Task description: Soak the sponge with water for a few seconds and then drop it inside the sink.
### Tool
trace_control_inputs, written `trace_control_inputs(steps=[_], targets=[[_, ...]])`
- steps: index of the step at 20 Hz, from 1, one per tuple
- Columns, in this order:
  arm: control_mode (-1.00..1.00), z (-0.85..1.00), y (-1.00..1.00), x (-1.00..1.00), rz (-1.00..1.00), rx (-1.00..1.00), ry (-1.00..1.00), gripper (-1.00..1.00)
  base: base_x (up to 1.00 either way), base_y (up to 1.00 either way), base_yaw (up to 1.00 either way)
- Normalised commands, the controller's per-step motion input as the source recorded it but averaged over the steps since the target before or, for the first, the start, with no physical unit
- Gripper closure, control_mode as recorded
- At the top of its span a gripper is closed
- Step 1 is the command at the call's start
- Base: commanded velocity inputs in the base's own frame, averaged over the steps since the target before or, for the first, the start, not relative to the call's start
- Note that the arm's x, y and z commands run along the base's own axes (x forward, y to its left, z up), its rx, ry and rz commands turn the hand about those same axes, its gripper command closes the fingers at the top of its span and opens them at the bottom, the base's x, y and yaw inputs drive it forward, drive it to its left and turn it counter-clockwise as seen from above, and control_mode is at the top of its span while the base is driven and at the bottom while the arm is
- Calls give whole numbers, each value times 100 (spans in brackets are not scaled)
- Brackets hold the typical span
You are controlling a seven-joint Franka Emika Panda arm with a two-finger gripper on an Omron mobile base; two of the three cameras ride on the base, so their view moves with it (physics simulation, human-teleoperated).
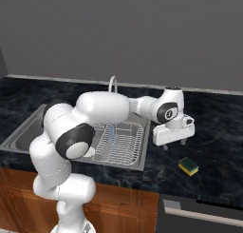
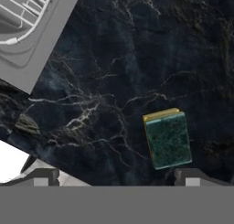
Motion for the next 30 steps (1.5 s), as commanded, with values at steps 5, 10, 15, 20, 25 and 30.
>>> trace_control_inputs(steps=[5,10,15,20,25,30], targets=[[-100,-11,-34,8,0,6,0,-100,0,0,0],[-100,-8,-25,14,0,4,2,-100,0,0,0],[-100,-2,-9,15,0,3,2,-100,0,0,0],[-100,-2,0,20,-1,0,0,-100,0,0,0],[-100,-5,-3,15,-1,0,0,-100,0,0,0],[-100,-17,-2,1,0,0,0,-100,0,0,0]])
